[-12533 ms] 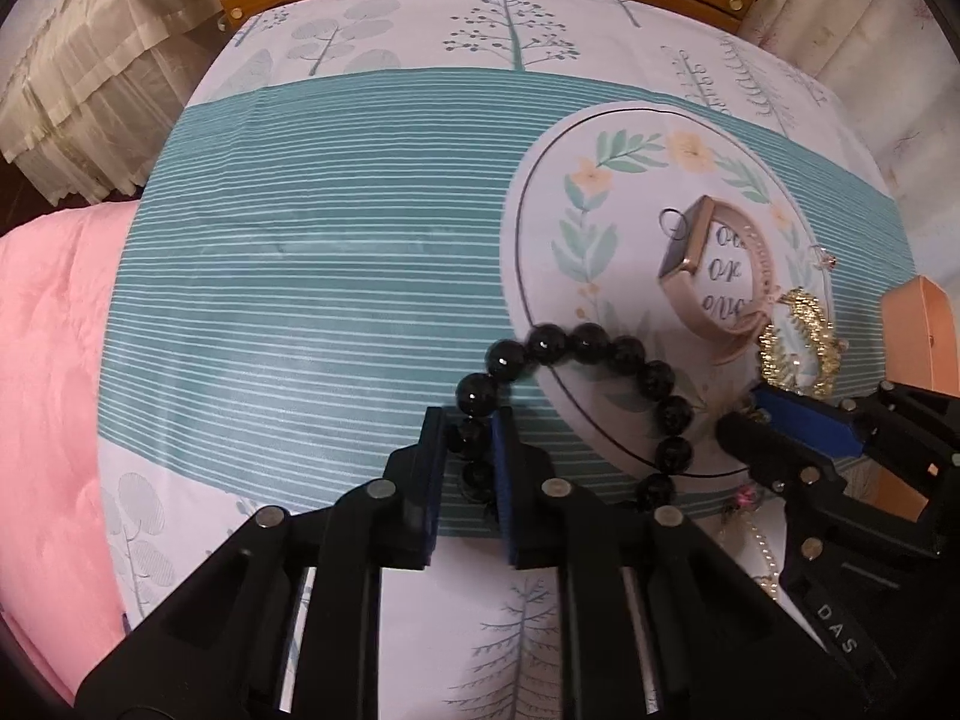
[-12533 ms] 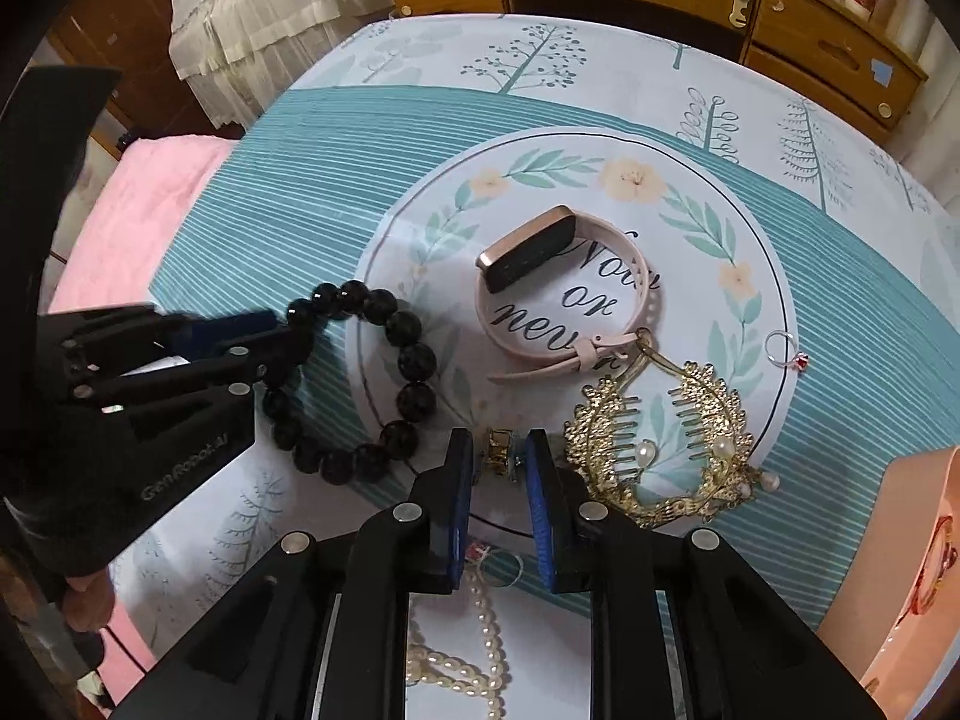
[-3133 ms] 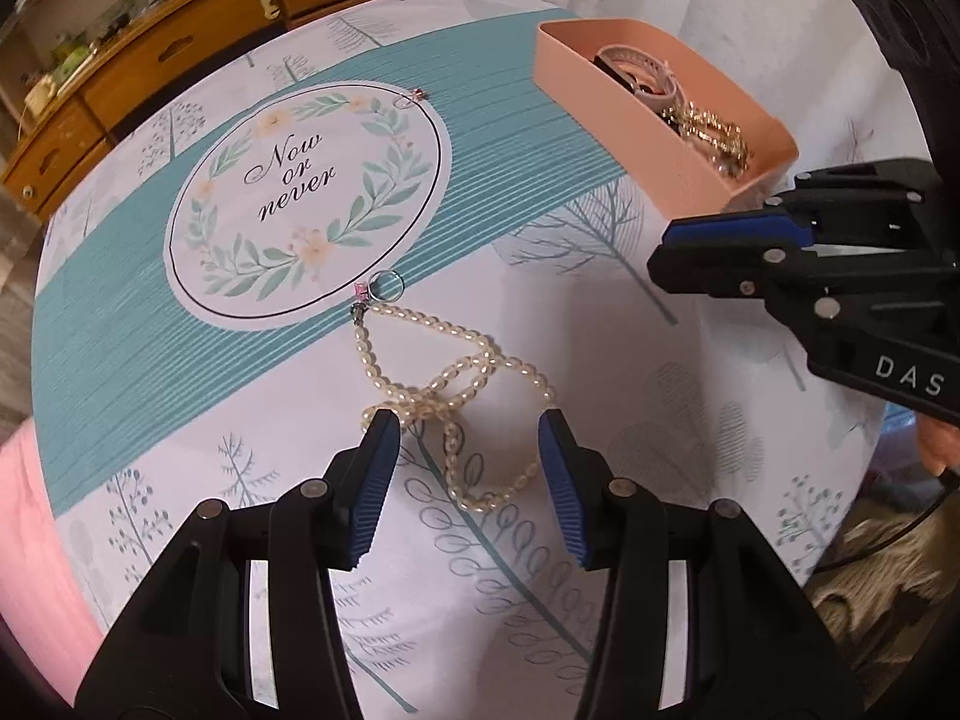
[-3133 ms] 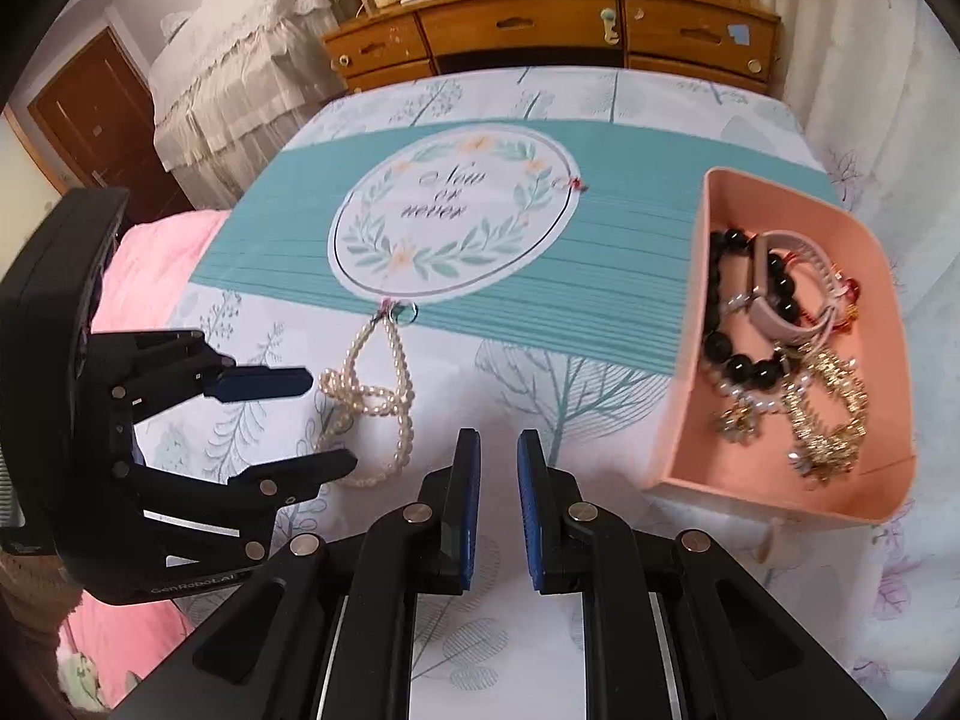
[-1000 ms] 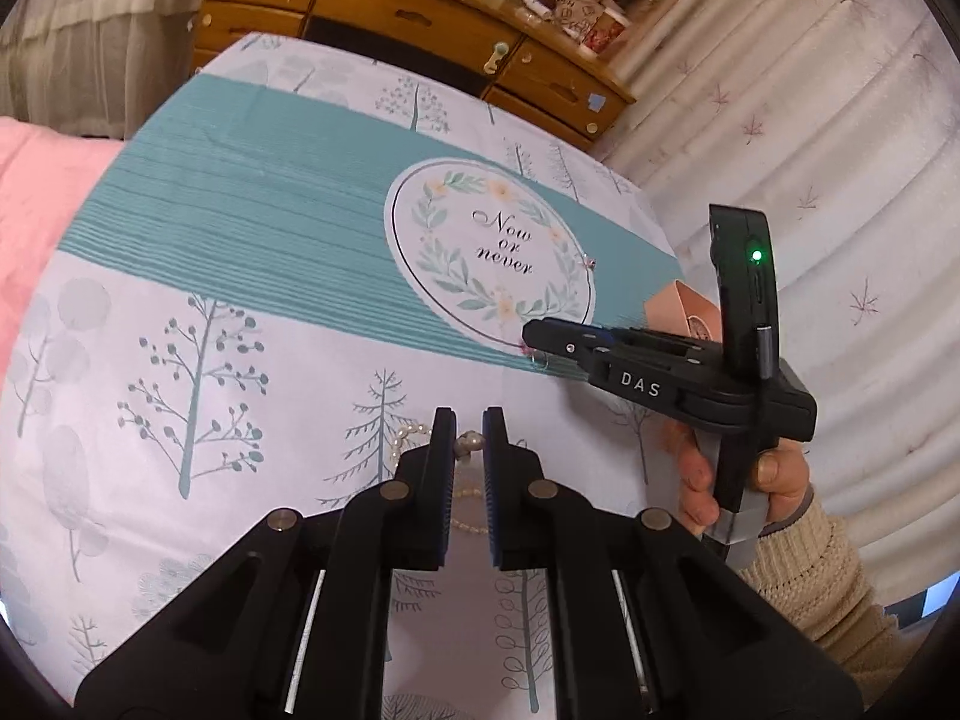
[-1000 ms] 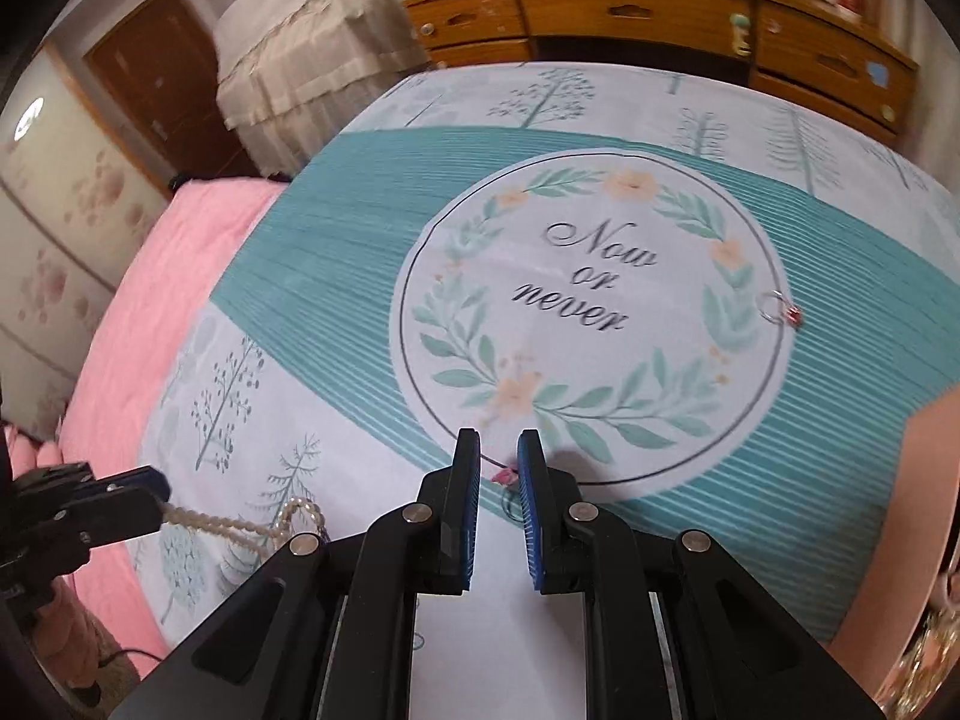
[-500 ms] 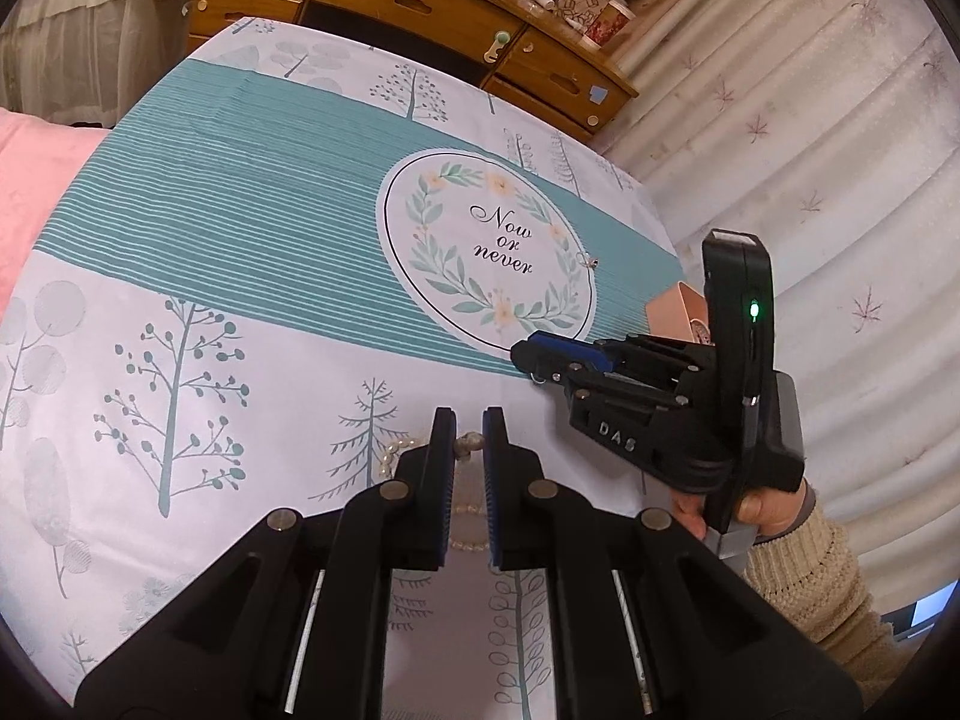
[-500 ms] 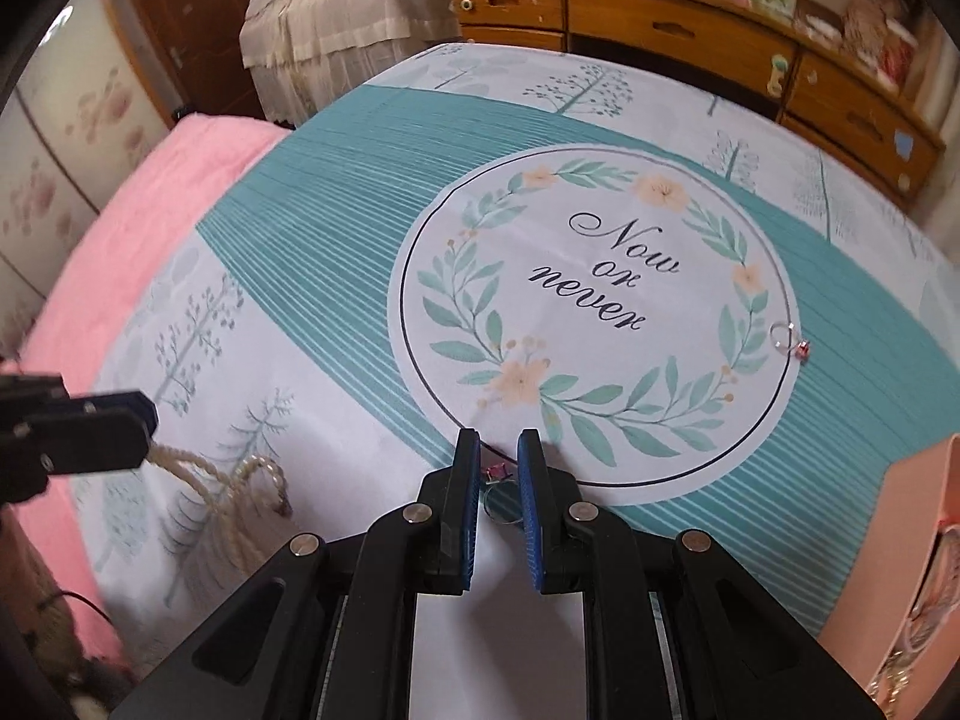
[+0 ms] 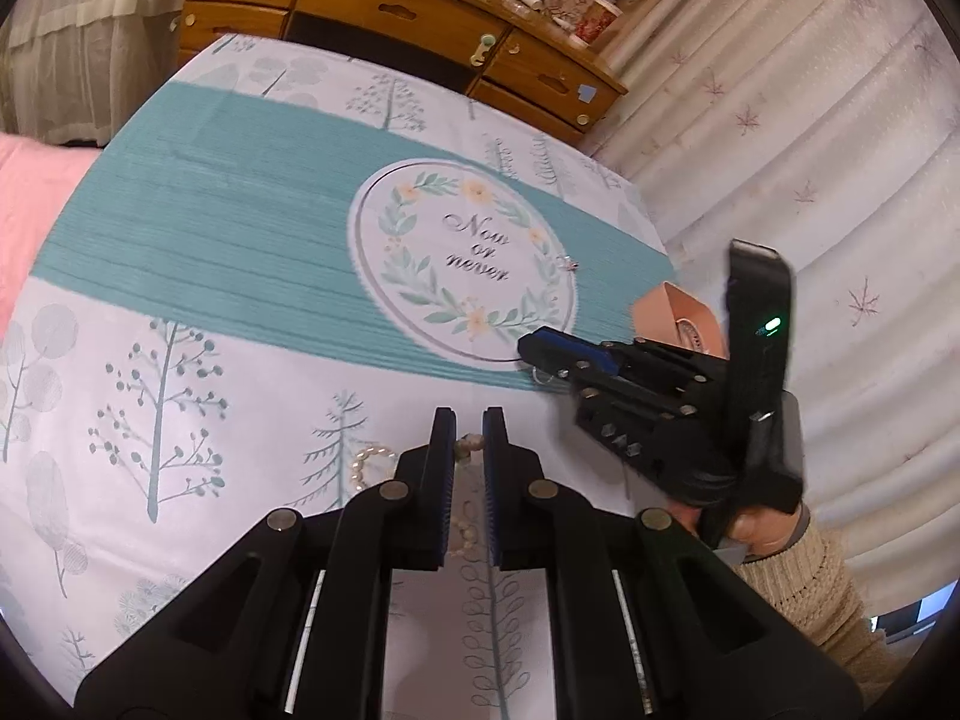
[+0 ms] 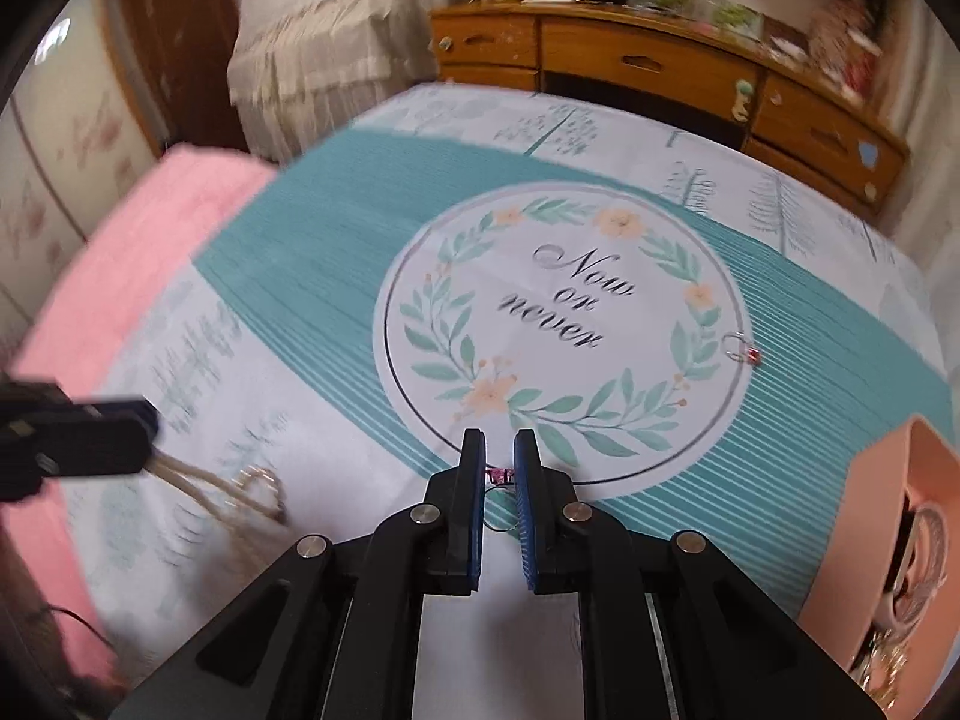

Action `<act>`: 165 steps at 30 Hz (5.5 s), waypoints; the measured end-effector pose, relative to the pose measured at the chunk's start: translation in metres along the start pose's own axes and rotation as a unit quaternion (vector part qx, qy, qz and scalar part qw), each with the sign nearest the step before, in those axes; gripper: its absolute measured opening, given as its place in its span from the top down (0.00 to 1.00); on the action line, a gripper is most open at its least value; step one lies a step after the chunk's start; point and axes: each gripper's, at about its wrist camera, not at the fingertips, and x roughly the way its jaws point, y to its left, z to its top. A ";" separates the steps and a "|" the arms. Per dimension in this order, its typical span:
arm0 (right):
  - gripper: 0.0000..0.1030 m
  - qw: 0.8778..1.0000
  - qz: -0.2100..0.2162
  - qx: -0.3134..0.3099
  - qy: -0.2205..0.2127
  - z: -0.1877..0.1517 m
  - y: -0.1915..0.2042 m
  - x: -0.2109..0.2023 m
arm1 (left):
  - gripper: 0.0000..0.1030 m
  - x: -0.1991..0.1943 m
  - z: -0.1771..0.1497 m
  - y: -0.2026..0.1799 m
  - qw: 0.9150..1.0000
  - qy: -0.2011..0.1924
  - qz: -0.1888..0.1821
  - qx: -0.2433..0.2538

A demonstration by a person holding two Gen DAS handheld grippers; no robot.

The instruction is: Organize jewelry

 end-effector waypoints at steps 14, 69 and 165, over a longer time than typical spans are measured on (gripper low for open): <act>0.91 0.982 0.038 0.157 -0.100 -0.050 -0.094 -0.142 | 0.94 -0.023 0.037 -0.153 0.989 -0.044 -0.032 0.141; 0.68 0.981 -0.009 0.157 -0.111 -0.173 -0.076 -0.162 | 0.49 0.134 -0.078 -0.158 0.949 0.118 0.050 0.289; 0.94 0.965 -0.047 0.233 -0.112 -0.074 -0.175 -0.196 | 0.97 -0.003 0.097 -0.260 0.977 -0.083 -0.053 0.189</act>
